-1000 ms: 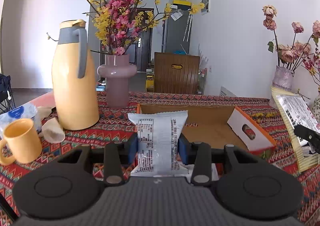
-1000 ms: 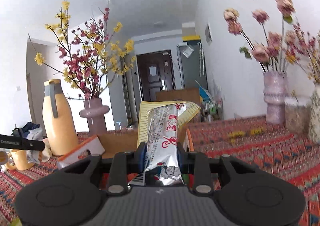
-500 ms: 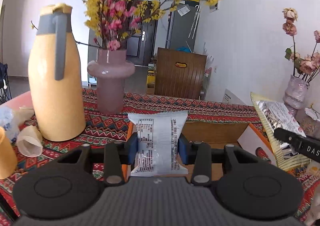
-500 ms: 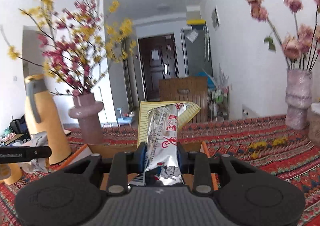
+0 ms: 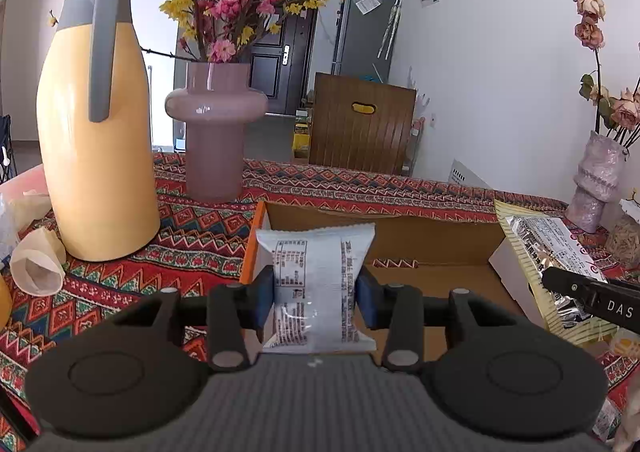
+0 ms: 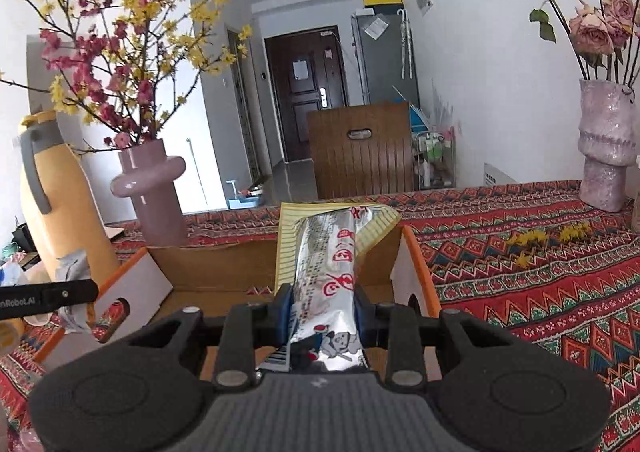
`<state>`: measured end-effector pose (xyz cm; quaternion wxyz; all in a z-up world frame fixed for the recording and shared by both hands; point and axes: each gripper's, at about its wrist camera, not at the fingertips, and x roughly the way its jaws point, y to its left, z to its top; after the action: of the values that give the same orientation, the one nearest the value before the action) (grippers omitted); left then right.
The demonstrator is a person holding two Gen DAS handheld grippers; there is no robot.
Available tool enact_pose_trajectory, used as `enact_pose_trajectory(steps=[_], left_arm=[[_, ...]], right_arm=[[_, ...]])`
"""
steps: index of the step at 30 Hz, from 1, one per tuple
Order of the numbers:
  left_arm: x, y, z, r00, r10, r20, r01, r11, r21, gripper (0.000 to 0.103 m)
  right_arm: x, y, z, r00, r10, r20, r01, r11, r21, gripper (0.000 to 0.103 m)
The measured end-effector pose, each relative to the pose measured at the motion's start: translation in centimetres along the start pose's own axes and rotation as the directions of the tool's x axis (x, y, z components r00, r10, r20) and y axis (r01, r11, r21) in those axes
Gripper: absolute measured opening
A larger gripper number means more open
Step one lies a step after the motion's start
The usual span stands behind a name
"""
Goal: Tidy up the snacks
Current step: 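Drop the silver packet into the box with the right gripper while the left lifts its white packet, then open the left gripper over the box to drop the white packet while the right returns to the pile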
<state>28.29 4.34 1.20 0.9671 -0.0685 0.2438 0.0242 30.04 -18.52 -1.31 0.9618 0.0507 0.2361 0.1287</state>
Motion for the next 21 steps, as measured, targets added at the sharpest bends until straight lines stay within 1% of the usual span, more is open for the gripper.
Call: enact_pose_trajectory(steps=[1,2,3,5,6,7,8,9,11,15,18,21], left_arm=[[0.2,0.0,-0.1,1.000,-0.009,-0.008,0.009,1.000,0.001,0.053],[0.3,-0.1,-0.1,1.000,-0.011,-0.012,0.011,1.000,0.001,0.066],[0.1,-0.2,-0.2,1.000,-0.010,-0.005,0.010,1.000,0.005,0.077],[-0.5,-0.2,-0.3,1.000,-0.008,0.025,0.008,1.000,0.009,0.088],[-0.8,-0.1,-0.2,0.999,-0.013,0.036,0.013,1.000,0.007,0.095],[-1.1,-0.1,-0.2,0.999,-0.018,0.047,0.018,1.000,0.005,0.100],[-1.4,-0.1,-0.2,0.998,-0.017,0.060,0.017,1.000,0.004,0.103],[-1.7,0.0,-0.2,0.997,-0.015,0.072,0.015,1.000,0.004,0.103],[-2.0,-0.1,-0.3,0.997,-0.019,0.074,0.019,1.000,0.003,0.103],[-2.5,-0.4,-0.7,0.997,-0.026,0.071,0.025,0.999,0.021,0.103],[-3.1,-0.7,-0.7,0.995,-0.027,0.095,0.024,0.999,0.033,0.103],[-3.5,-0.7,-0.4,0.993,-0.012,0.118,0.008,0.999,0.036,0.103]], right_arm=[[0.1,-0.1,0.0,1.000,-0.004,-0.005,0.004,1.000,0.002,0.030],[0.2,-0.2,-0.1,1.000,-0.007,-0.012,0.007,1.000,0.006,0.033],[0.3,-0.2,-0.1,1.000,-0.009,-0.017,0.010,1.000,0.009,0.041],[0.2,-0.3,-0.2,1.000,-0.018,-0.012,0.018,1.000,0.013,0.044],[0.1,-0.4,-0.2,1.000,-0.013,-0.010,0.013,1.000,0.019,0.052],[-0.1,-0.5,-0.2,1.000,-0.010,-0.005,0.010,1.000,0.026,0.058],[-0.4,-0.7,-0.2,1.000,-0.010,0.007,0.010,0.999,0.033,0.074],[-0.7,-0.8,-0.2,1.000,-0.014,0.021,0.013,0.999,0.040,0.091],[-1.3,-1.0,-0.2,0.999,-0.020,0.050,0.017,0.998,0.055,0.103],[-2.1,-1.4,-0.1,0.997,-0.027,0.078,0.022,0.997,0.074,0.103],[-2.3,-1.4,-0.2,0.996,-0.035,0.082,0.029,0.997,0.071,0.103],[-2.4,-1.3,-0.1,0.995,-0.039,0.092,0.033,0.997,0.067,0.103]])
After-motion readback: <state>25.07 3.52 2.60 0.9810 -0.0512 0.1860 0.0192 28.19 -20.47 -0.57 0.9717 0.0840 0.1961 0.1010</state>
